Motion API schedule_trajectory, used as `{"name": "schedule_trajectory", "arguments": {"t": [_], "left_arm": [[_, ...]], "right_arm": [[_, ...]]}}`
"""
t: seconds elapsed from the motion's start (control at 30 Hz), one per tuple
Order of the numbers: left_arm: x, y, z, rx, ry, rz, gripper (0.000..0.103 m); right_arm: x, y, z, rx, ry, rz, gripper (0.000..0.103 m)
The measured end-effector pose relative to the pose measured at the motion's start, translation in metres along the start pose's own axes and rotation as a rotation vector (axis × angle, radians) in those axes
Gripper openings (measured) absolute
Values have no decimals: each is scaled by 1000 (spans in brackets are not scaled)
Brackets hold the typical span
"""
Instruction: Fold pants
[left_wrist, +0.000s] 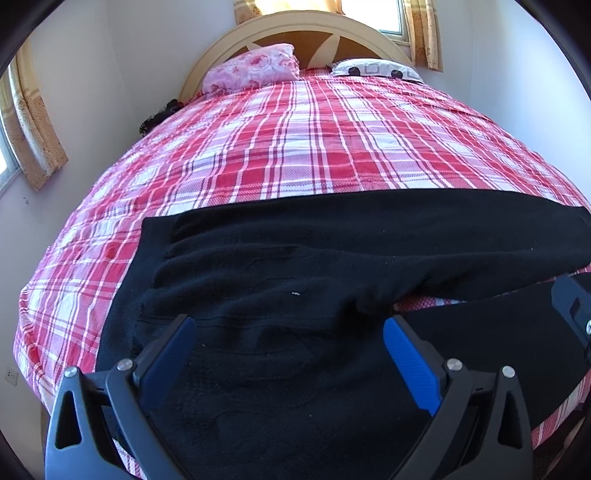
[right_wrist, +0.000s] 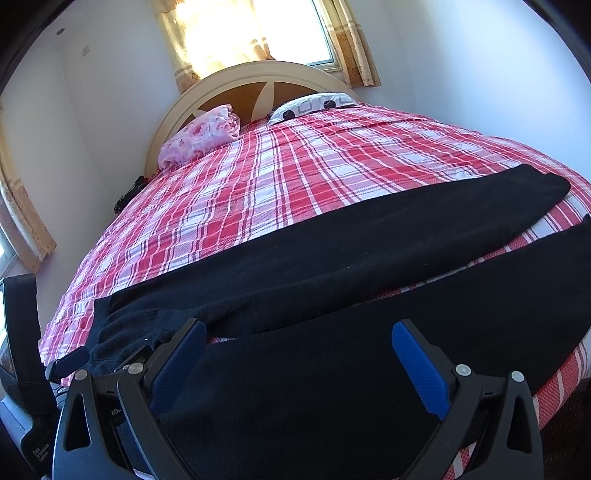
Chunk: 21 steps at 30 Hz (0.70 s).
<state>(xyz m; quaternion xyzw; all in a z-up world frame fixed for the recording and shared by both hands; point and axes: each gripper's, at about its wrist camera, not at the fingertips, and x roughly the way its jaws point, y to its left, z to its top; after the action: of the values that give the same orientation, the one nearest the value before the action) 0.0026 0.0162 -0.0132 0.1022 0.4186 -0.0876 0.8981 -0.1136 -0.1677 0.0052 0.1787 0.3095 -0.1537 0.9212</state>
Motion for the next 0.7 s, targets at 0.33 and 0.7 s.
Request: {"name": "schedule_trajectory", "arguments": {"t": [0.33, 0.7], "left_arm": [[14, 94, 4, -146, 14, 142, 103], [35, 124, -5, -166, 71, 130, 103]], "right_arm": [[47, 44, 57, -283, 69, 223, 102], [173, 195, 60, -710, 269, 393, 94]]}}
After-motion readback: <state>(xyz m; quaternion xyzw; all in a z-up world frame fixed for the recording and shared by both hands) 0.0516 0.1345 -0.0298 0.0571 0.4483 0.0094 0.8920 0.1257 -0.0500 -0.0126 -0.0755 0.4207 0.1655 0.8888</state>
